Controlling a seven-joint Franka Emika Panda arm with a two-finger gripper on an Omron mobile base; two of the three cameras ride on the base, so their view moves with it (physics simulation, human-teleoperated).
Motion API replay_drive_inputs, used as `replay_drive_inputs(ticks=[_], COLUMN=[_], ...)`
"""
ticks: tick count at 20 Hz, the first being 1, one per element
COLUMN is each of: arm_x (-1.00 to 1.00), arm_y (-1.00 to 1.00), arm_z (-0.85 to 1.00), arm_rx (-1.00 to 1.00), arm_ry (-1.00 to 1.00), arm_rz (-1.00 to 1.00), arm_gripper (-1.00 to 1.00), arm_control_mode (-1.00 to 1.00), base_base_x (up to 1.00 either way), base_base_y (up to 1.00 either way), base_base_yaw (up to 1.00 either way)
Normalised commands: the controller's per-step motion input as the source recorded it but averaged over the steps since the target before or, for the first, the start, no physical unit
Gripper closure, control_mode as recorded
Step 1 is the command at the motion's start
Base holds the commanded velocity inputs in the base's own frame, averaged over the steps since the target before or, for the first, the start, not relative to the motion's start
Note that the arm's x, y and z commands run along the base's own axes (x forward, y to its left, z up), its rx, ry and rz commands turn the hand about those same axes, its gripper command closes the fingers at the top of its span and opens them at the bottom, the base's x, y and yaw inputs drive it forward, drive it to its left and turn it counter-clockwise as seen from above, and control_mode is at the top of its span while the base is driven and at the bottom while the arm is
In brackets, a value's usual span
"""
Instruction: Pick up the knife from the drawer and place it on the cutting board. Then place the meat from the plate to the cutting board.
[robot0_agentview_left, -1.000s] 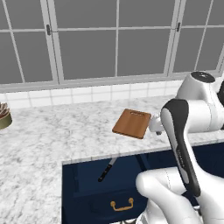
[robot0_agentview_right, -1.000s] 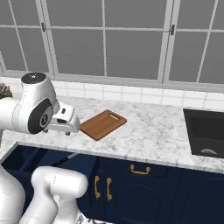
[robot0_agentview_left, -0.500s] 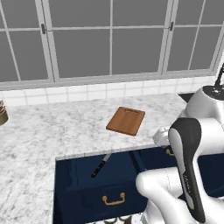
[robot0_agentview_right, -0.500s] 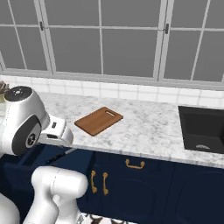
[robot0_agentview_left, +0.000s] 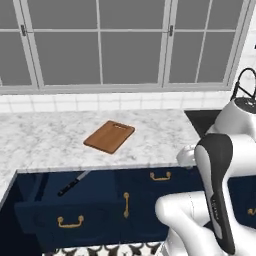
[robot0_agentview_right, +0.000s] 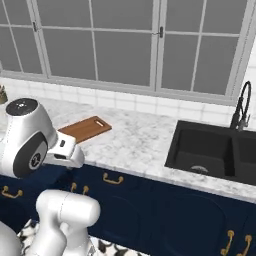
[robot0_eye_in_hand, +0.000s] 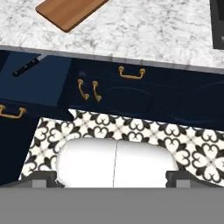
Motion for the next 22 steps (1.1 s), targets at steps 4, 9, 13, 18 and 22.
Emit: replay_drive_inputs(ticks=[4, 9, 13, 18, 22], arm_x=[0.00, 0.00, 0.00, 0.00, 0.00], arm_y=[0.00, 0.00, 0.00, 0.00, 0.00], arm_z=[0.00, 0.00, 0.00, 0.00, 0.00], arm_rx=[0.00, 0.00, 0.00, 0.00, 0.00], arm_ry=[0.00, 0.00, 0.00, 0.00, 0.00], arm_rz=[0.00, 0.00, 0.00, 0.00, 0.00], arm_gripper=[-1.00, -1.00, -1.00, -1.00, -1.00], arm_control_mode=[1.00, 1.00, 1.00, 1.00, 1.00], base_base_x=[-0.01, -0.06, 0.01, 0.12, 0.49], base_base_y=[-0.53, -0.33, -0.06, -0.22, -0.34], base_base_yaw=[0.72, 0.79, 0.62, 0.48, 0.41])
